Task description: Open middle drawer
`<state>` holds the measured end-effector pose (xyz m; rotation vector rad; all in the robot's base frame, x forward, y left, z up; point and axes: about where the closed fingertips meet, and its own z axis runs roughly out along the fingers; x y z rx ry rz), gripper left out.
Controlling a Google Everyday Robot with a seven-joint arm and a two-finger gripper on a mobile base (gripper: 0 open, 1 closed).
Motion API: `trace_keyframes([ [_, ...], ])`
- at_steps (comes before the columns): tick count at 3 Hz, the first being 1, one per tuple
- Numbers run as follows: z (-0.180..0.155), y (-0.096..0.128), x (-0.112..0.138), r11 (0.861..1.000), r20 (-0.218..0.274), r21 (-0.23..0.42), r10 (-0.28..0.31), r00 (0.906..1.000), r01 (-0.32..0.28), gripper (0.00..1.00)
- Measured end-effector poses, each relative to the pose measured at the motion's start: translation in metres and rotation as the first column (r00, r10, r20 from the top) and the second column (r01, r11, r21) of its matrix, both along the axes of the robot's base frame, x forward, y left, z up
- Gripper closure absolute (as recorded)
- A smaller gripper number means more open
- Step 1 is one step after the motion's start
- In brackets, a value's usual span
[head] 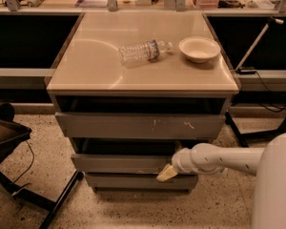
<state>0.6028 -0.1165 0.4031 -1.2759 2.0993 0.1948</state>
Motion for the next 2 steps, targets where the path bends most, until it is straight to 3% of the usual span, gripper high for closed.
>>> trace_keyframes([
  [1, -0.0004, 0.0002, -0.0002, 1.000, 0.000, 0.000, 0.000, 1.0000, 0.000, 0.00],
  [2, -0.0004, 0.0002, -0.0002, 1.000, -0.001, 0.000, 0.000, 1.0000, 0.000, 0.19],
])
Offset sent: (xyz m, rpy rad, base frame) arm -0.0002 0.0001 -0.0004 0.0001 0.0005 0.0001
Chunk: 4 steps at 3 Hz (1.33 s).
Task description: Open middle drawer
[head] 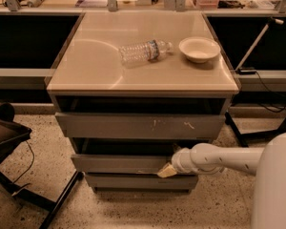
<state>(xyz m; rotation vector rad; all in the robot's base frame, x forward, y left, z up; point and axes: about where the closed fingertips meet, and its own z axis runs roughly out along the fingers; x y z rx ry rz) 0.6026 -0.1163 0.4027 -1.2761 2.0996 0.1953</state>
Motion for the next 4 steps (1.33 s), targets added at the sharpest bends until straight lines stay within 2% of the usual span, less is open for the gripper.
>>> trace_keyframes([
  [3, 0.0003, 0.0001, 0.0000, 1.000, 0.000, 0.000, 0.000, 1.0000, 0.000, 0.89],
  [4, 0.0026, 0.0000, -0.0003, 1.000, 0.000, 0.000, 0.000, 1.0000, 0.000, 1.00],
])
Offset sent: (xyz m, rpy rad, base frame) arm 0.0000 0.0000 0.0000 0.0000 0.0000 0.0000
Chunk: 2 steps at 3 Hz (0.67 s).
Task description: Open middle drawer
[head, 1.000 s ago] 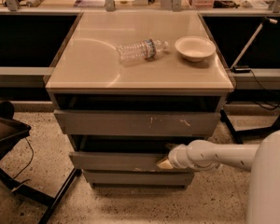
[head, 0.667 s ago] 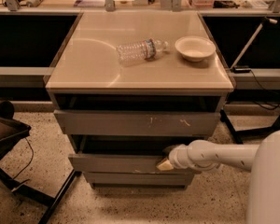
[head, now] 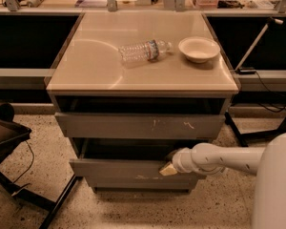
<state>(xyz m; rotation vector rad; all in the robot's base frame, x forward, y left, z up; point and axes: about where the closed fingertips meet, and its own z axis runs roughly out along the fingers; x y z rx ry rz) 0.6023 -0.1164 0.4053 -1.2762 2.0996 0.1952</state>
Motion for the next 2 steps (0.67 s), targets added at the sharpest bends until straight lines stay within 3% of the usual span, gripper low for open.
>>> trace_keyframes([
  [1, 0.000, 0.000, 0.000, 1.000, 0.000, 0.000, 0.000, 1.0000, 0.000, 1.00],
  [2, -0.001, 0.003, -0.019, 0.999, 0.012, -0.030, -0.021, 0.9997, 0.021, 1.00],
])
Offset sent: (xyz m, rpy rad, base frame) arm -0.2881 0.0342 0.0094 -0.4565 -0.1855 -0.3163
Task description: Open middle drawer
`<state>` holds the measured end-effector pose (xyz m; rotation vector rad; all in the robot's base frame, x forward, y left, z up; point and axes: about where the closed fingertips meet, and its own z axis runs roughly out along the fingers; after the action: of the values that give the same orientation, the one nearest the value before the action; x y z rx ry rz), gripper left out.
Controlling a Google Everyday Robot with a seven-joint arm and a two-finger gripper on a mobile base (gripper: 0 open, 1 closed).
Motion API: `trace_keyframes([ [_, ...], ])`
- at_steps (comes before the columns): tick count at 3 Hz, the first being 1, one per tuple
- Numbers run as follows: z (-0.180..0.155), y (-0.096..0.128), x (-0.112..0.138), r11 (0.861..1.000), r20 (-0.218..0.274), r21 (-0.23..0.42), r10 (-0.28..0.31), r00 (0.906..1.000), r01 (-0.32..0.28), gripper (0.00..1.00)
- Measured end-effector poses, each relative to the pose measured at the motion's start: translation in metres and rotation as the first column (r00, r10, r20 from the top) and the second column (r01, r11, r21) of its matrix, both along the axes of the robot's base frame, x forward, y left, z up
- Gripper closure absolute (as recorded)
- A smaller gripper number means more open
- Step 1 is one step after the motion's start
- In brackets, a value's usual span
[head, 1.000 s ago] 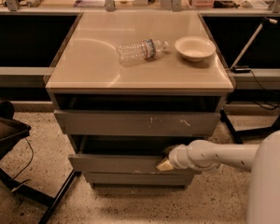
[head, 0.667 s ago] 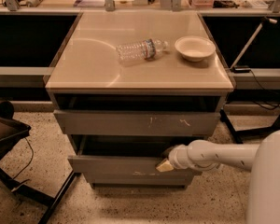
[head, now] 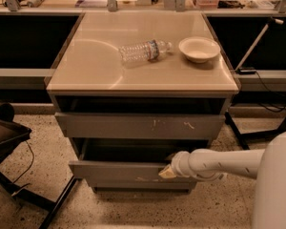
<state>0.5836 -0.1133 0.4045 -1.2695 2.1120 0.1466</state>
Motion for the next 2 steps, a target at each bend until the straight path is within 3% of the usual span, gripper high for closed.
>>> trace_keyframes([
  [2, 0.0089, 0.0143, -0.0093, 1.000, 0.008, 0.010, -0.008, 0.9999, 0.008, 1.00],
])
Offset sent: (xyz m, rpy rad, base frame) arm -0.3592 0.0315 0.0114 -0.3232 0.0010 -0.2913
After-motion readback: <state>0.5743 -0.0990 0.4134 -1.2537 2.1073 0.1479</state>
